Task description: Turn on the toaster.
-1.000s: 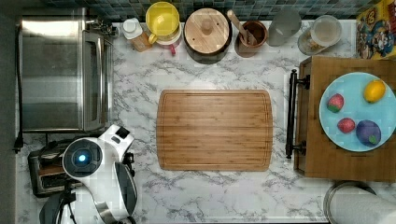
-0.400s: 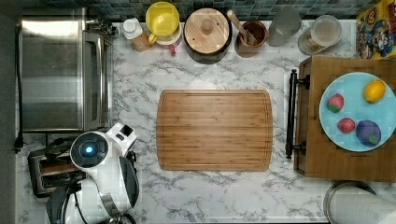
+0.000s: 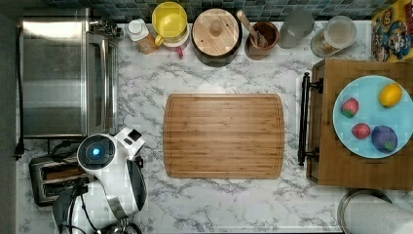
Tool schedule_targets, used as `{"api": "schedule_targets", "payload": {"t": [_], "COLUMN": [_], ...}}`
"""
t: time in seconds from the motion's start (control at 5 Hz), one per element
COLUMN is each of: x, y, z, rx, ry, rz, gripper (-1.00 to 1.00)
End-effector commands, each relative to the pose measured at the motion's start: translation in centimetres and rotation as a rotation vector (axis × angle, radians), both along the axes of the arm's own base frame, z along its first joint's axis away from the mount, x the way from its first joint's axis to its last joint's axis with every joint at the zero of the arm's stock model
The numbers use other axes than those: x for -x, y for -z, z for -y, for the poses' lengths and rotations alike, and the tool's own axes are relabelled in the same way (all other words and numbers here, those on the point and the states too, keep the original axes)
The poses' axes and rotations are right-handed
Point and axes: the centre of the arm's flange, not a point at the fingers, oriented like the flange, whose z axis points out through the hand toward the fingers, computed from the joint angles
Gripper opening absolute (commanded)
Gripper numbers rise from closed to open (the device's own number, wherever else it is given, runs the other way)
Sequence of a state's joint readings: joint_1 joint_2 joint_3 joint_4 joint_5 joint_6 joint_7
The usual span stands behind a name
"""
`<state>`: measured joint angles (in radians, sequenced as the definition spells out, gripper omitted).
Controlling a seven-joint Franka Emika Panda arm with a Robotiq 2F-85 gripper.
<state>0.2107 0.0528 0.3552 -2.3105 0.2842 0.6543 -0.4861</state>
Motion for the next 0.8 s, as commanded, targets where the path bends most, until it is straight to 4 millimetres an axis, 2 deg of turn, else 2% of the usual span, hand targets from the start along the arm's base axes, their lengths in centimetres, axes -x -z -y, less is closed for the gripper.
{"api": "schedule_targets", "payload": {"t": [0.2, 0.8], "x": [0.92, 0.91], "y": [12.73, 12.72], "z": [0.16, 0.16], "rx": [0.132, 0.132], "ry": [0.123, 0.123], "rz": [-0.165, -0.165], "gripper": [-1.0, -1.0]}}
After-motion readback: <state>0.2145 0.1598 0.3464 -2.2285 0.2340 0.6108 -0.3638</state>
